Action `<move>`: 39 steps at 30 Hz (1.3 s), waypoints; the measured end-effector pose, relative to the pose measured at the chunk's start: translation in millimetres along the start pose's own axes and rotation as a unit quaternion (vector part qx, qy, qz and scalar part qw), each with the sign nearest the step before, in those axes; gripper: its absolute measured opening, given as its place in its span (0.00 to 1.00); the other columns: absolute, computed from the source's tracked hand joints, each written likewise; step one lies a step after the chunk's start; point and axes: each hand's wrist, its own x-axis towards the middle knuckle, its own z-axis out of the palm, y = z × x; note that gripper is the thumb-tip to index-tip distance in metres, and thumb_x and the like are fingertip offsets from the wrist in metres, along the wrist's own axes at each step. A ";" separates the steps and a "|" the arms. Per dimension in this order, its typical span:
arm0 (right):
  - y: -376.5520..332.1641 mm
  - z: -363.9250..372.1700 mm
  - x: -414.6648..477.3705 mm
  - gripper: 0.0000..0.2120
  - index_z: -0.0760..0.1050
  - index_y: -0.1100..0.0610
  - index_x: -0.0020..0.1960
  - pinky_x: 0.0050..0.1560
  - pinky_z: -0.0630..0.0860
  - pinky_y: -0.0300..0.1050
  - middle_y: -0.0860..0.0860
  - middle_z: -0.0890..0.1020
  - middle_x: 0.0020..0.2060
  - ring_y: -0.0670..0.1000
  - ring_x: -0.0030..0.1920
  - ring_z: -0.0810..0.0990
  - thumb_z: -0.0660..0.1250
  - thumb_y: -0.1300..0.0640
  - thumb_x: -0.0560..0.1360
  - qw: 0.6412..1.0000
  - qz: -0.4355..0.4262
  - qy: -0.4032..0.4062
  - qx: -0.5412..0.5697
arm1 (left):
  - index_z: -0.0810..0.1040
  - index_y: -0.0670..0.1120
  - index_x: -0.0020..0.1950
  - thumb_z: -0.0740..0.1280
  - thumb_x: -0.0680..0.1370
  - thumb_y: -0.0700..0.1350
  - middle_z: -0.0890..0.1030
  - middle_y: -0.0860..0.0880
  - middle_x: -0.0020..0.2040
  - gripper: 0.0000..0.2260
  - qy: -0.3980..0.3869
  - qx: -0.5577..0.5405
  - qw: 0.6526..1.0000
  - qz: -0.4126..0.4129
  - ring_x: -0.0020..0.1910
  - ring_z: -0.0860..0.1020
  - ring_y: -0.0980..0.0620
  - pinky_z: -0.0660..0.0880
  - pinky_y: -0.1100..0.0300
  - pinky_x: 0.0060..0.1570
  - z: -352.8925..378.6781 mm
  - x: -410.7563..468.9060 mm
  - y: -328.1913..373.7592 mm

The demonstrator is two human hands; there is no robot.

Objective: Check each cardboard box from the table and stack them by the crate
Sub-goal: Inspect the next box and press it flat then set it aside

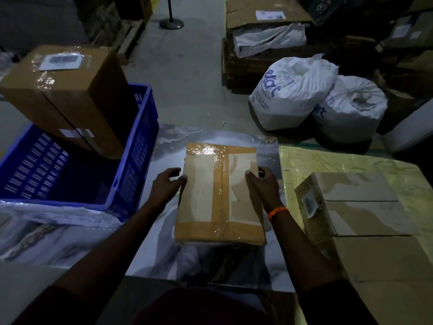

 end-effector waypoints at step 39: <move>-21.8 -78.6 -93.7 0.33 0.73 0.50 0.70 0.63 0.78 0.48 0.45 0.82 0.62 0.41 0.61 0.80 0.70 0.32 0.73 0.977 -0.045 0.154 0.139 | 0.73 0.58 0.56 0.65 0.68 0.76 0.79 0.56 0.58 0.27 -0.029 -0.139 0.988 0.054 0.61 0.79 0.52 0.77 0.43 0.64 53.7 -72.4 83.8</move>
